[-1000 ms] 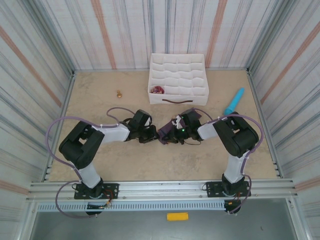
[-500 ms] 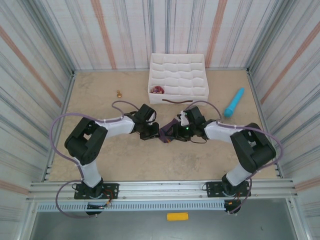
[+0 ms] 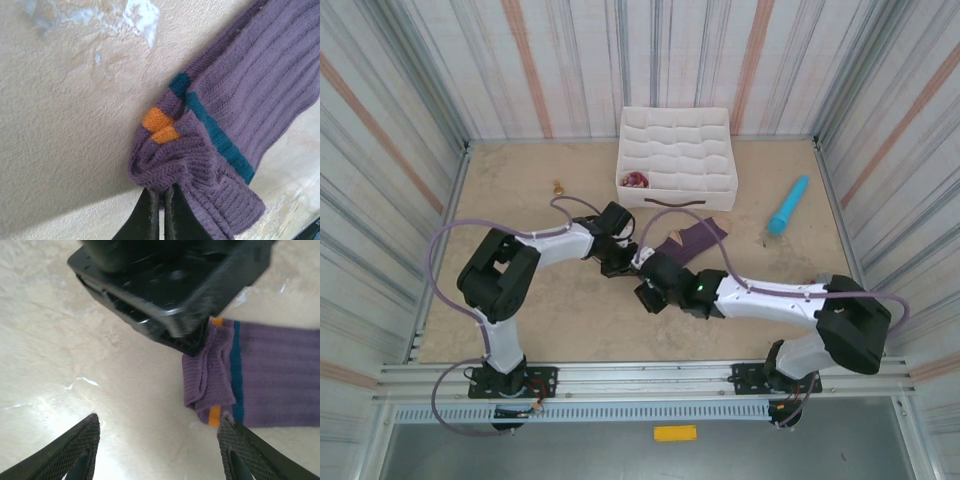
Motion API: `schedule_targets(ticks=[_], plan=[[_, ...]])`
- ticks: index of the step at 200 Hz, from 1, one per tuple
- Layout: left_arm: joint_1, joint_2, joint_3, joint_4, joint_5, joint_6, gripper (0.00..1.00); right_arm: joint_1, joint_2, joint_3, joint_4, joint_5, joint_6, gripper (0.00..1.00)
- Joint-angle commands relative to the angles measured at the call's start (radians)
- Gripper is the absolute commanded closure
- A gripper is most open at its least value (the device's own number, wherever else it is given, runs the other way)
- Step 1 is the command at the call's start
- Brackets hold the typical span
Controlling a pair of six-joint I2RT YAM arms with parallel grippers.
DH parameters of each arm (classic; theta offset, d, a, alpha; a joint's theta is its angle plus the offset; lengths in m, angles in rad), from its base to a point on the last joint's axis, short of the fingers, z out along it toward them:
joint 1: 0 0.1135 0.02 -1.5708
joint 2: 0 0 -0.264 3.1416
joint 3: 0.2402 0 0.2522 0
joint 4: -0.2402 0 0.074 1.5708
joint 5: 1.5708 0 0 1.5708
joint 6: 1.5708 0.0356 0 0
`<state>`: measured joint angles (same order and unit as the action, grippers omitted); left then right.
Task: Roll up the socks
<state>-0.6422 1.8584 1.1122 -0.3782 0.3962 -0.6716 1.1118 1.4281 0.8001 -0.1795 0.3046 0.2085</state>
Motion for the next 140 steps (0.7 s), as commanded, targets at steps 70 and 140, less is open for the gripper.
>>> schedule_targets(ticks=[70,140], plan=[[0.01,0.04,0.008,-0.108,0.017,0.045,1.0,0.172,0.403,0.078,0.223,0.563,-0.39,0.54],[0.01,0.033,-0.006,-0.105,0.02,0.049,1.0,0.158,0.493,0.087,0.21,0.614,-0.381,0.55]])
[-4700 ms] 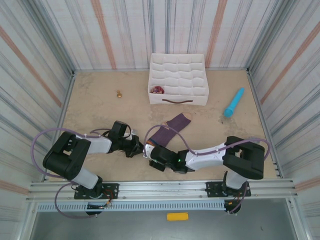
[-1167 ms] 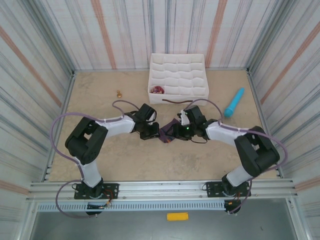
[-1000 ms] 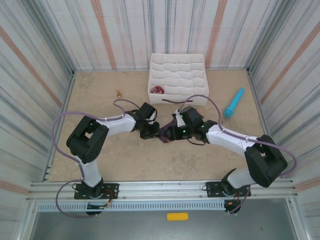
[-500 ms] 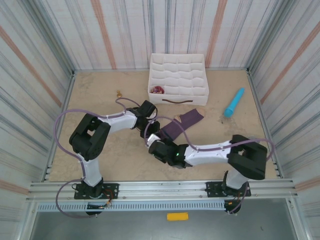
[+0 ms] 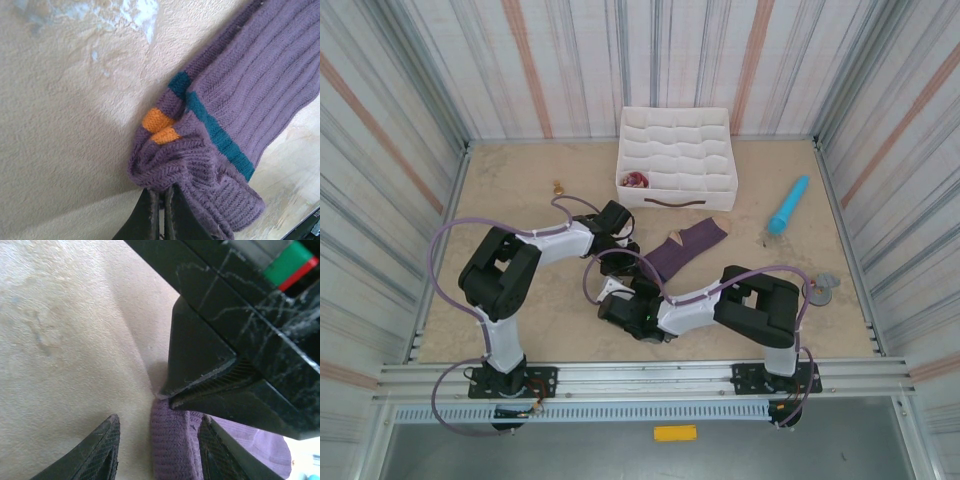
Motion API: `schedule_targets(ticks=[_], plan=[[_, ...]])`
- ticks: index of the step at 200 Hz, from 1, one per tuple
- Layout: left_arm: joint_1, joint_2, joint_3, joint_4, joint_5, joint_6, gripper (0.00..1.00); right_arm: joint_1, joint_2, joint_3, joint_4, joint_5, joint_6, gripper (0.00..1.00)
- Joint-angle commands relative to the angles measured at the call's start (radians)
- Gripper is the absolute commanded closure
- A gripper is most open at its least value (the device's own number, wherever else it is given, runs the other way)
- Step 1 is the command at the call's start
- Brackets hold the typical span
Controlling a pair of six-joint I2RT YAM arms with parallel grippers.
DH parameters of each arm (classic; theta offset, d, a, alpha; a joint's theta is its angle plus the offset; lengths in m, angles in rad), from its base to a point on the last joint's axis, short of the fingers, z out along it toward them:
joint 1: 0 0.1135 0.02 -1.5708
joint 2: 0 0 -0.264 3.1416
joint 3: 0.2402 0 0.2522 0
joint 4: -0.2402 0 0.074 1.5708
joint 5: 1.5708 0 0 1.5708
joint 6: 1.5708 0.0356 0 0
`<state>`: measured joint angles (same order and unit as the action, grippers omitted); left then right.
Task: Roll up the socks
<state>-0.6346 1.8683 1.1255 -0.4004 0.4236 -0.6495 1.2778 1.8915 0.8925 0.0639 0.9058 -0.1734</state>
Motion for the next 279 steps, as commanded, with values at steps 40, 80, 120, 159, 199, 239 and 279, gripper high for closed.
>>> schedule_targets(ticks=[40,80,120,159,199,239,279], plan=[[0.006,0.02,-0.019,-0.083,-0.007,0.027,1.0,-0.035,0.03,-0.018,-0.09,-0.044,0.089,0.64],[0.006,0.014,-0.018,-0.083,-0.002,0.027,1.0,-0.063,0.026,-0.041,-0.114,-0.088,0.148,0.67],[0.006,-0.001,-0.025,-0.069,0.001,0.034,1.0,-0.09,0.041,-0.047,-0.118,-0.164,0.171,0.83],[0.025,-0.059,-0.077,-0.005,-0.002,0.034,0.75,-0.149,-0.01,-0.093,-0.101,-0.337,0.243,0.97],[0.072,-0.178,-0.146,0.065,-0.02,0.007,0.4,-0.224,-0.111,-0.178,-0.036,-0.555,0.281,1.0],[0.097,-0.288,-0.22,0.143,-0.035,-0.053,0.3,-0.273,-0.145,-0.214,0.013,-0.647,0.298,1.0],[0.133,-0.359,-0.284,0.165,-0.022,-0.084,0.3,-0.324,-0.192,-0.261,0.073,-0.802,0.332,1.0]])
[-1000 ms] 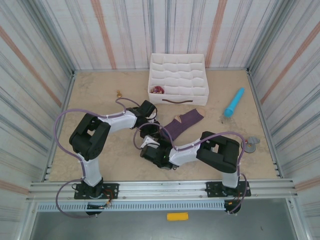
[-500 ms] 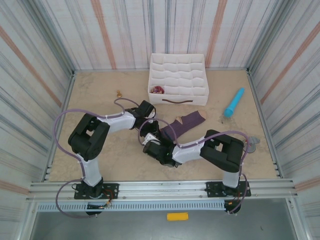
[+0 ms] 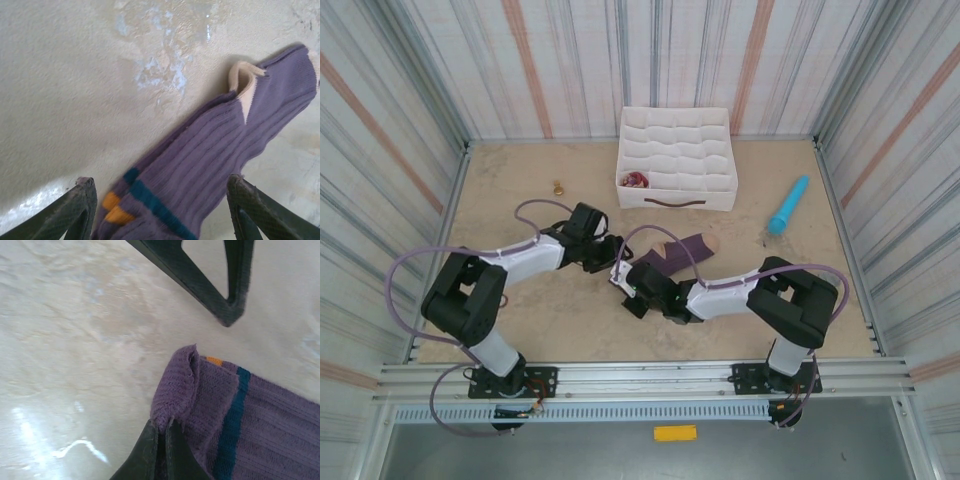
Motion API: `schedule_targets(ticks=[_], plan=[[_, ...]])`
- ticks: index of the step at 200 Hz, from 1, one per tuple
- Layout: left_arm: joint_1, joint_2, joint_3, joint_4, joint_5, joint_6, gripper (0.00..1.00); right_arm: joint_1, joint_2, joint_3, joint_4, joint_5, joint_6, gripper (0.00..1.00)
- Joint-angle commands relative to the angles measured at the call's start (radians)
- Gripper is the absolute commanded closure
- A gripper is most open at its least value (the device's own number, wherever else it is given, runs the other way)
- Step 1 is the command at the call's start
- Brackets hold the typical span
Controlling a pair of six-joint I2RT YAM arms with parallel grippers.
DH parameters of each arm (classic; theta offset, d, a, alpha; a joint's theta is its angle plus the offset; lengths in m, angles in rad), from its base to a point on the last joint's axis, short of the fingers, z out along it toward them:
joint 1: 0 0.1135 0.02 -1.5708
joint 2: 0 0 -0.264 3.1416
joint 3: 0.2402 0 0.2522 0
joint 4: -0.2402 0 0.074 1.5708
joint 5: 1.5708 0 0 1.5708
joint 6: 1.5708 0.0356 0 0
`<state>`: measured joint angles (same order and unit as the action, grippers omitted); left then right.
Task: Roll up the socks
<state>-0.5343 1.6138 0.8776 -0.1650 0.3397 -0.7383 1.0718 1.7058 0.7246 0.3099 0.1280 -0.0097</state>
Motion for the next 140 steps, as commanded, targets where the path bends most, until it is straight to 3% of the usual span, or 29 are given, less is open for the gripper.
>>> schedule_targets(ticks=[1,27,56,97,140], plan=[[0.033,-0.106,-0.037,-0.072,0.061,0.006,0.3,-0.12,-0.007,-0.094,-0.173,-0.029,0.17,1.0],[0.035,-0.151,-0.077,-0.074,0.033,-0.001,0.3,-0.2,-0.035,-0.108,-0.168,-0.197,0.203,1.0],[0.052,-0.164,-0.099,-0.079,0.032,0.002,0.31,-0.232,-0.025,-0.109,-0.175,-0.232,0.221,1.0],[0.054,-0.176,-0.135,-0.031,0.053,0.0,0.34,-0.317,-0.031,-0.128,-0.118,-0.417,0.284,1.0],[-0.007,-0.109,-0.144,0.102,0.081,-0.053,0.39,-0.455,0.01,-0.115,-0.048,-0.705,0.39,1.0]])
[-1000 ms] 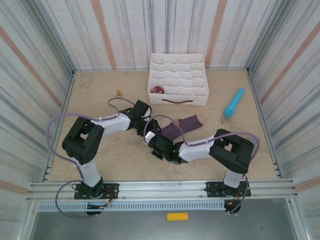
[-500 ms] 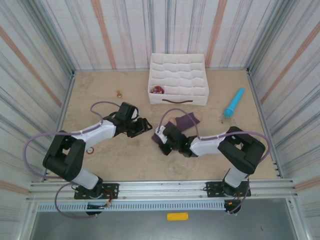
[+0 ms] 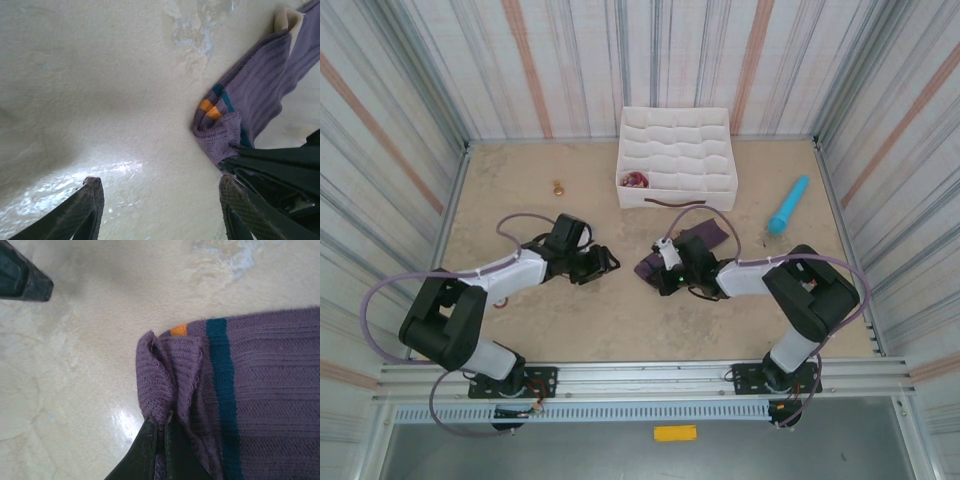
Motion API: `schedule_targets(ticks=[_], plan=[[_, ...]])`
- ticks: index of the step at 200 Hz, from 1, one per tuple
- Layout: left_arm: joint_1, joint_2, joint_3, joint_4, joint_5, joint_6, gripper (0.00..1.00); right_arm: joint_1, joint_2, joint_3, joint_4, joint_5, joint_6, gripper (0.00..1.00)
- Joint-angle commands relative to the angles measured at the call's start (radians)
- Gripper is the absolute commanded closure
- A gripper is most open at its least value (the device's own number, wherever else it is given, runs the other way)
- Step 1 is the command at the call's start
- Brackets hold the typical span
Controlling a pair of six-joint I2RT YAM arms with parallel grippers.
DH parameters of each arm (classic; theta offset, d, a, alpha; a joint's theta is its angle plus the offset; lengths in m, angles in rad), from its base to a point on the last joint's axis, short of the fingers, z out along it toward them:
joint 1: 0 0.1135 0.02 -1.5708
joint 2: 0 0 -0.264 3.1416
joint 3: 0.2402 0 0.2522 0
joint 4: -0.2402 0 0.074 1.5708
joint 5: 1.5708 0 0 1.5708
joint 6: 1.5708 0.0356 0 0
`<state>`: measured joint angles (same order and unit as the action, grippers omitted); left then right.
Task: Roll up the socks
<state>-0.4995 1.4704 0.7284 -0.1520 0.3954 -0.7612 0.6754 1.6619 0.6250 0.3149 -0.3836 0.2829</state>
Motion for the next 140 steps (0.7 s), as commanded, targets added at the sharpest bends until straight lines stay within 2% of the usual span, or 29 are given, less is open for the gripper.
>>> schedule_targets(ticks=[1,34,58,104,140], plan=[[-0.044,0.037,0.007,0.091,0.025,-0.032,0.39,-0.061,0.057,-0.014,-0.053,-0.199,0.099,1.0],[-0.101,0.131,0.056,0.13,0.004,-0.074,0.43,-0.133,0.117,0.004,-0.015,-0.326,0.183,1.0],[-0.123,0.179,0.07,0.183,-0.002,-0.118,0.46,-0.182,0.156,-0.016,0.077,-0.408,0.257,1.0],[-0.168,0.265,0.139,0.181,-0.031,-0.155,0.5,-0.204,0.197,-0.03,0.146,-0.435,0.307,1.0],[-0.171,0.315,0.153,0.188,-0.042,-0.195,0.69,-0.213,0.225,-0.039,0.196,-0.446,0.334,1.0]])
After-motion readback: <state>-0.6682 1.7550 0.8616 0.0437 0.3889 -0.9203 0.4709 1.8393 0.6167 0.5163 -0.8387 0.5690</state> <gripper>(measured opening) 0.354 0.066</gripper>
